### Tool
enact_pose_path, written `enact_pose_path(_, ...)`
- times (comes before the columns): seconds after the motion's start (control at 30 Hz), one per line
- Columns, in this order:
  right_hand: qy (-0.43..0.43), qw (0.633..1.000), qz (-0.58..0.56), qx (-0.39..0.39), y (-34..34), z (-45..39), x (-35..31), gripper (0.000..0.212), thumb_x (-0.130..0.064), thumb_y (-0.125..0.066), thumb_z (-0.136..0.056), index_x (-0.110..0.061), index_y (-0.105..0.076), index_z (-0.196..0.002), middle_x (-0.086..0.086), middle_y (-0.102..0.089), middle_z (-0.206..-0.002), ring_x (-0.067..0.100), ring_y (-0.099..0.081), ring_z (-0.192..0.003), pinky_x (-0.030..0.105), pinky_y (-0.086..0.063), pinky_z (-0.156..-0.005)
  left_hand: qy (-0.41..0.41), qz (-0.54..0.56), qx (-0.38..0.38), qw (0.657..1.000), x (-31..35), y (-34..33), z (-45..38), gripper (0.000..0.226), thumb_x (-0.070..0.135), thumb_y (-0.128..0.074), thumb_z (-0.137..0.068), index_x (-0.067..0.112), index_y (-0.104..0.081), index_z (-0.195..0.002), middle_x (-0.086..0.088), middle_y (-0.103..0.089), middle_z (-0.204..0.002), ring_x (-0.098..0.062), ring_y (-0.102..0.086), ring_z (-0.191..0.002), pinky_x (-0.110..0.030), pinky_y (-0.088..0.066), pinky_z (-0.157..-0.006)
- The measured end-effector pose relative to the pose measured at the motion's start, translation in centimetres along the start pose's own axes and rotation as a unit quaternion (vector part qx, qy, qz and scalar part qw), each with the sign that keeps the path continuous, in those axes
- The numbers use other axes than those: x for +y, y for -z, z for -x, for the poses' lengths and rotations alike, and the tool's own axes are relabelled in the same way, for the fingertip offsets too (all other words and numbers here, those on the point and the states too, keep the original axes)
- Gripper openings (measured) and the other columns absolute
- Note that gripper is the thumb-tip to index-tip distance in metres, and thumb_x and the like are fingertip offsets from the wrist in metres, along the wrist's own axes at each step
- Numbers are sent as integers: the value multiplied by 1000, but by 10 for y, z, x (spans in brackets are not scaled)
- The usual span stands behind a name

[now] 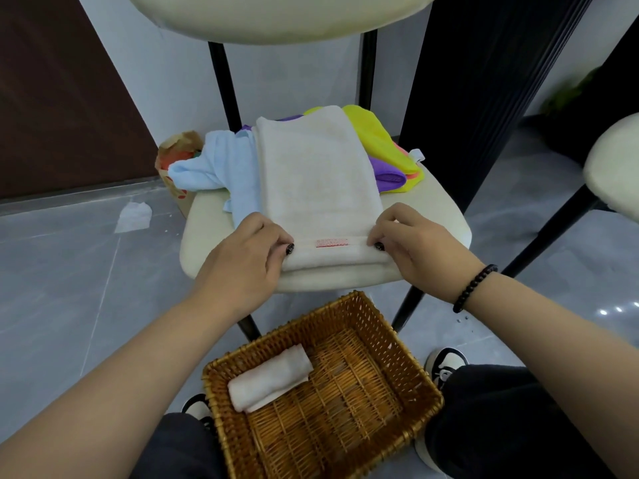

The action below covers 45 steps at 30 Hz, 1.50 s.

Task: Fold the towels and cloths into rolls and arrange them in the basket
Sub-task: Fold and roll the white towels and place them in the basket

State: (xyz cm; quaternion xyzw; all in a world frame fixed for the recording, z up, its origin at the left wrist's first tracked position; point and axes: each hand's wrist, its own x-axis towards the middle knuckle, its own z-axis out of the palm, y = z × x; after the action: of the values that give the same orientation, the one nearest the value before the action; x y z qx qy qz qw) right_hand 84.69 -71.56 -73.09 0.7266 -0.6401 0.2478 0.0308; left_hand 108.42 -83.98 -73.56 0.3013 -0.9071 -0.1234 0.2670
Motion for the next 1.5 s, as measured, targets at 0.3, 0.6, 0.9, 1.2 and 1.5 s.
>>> enact_pose_path(0.3, 86, 982, 153, 63, -13, 7, -7, 22, 7, -53, -75, -6, -68, -87, 9, -64, -89, 32, -59, -80, 37, -47, -64, -185, -163, 37, 969, 0, 0, 5, 28, -4, -56, -78, 6, -69, -101, -12, -66, -103, -32, -61, -91, -37, -39, -70)
enact_pose_path(0.6, 19, 995, 84, 41, -15, 16, -12, 33, -23, -49, -89, -2, -68, -106, 13, -65, -102, 33, -63, -90, 44, -56, -72, -164, -149, 8, 975, 0, -2, 12, 35, 10, -48, -83, 5, -72, -109, -11, -69, -112, -29, -66, -100, -40, -49, -79)
enact_pose_path(0.9, 31, 997, 65, 31, 0, 11, -13, 34, -21, -45, -90, -3, -67, -108, 11, -67, -90, 31, -62, -76, 38, -55, -63, -203, -170, 21, 964, -5, 6, 13, 20, 11, -58, -84, 8, -72, -98, -4, -70, -94, -28, -64, -79, -40, -41, -62)
enact_pose_path(1.2, -73, 992, -104, -5, 6, 10, -12, 23, -26, -55, -86, -16, -67, -104, -6, -63, -93, 18, -54, -90, 34, -47, -78, -94, 39, -21, 995, -13, 1, 17, 33, 20, -43, -94, 6, -71, -107, -3, -59, -96, -18, -53, -86, -32, -45, -74)
enact_pose_path(1.5, -201, 961, -188, -42, 1, -9, -16, 10, -24, -55, -94, -25, -65, -97, -19, -63, -88, -4, -56, -84, 9, -40, -73, 44, 104, 2, 994, -2, -1, 4, 26, 25, -41, -97, 13, -64, -101, 2, -59, -94, -3, -48, -85, -4, -34, -76)
